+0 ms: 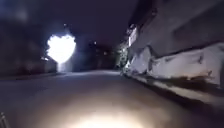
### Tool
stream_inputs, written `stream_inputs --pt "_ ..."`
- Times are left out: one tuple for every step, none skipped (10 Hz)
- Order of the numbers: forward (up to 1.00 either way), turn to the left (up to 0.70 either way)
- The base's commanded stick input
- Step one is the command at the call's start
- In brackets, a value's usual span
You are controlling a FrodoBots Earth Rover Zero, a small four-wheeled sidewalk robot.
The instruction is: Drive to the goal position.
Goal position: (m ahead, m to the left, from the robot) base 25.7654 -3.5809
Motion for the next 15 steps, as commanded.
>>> stream_inputs --pt "0.70 0.00" --pt "0.70 0.00" --pt "0.70 0.00" --pt "0.70 0.00" --pt "0.70 0.00" --pt "0.70 0.00" --pt "0.70 0.00" --pt "0.70 0.00" --pt "0.70 -0.04" --pt "0.70 -0.31" --pt "0.70 -0.35" --pt "0.70 -0.35" --pt "0.70 -0.35" --pt "0.70 -0.20" --pt "0.70 -0.02"
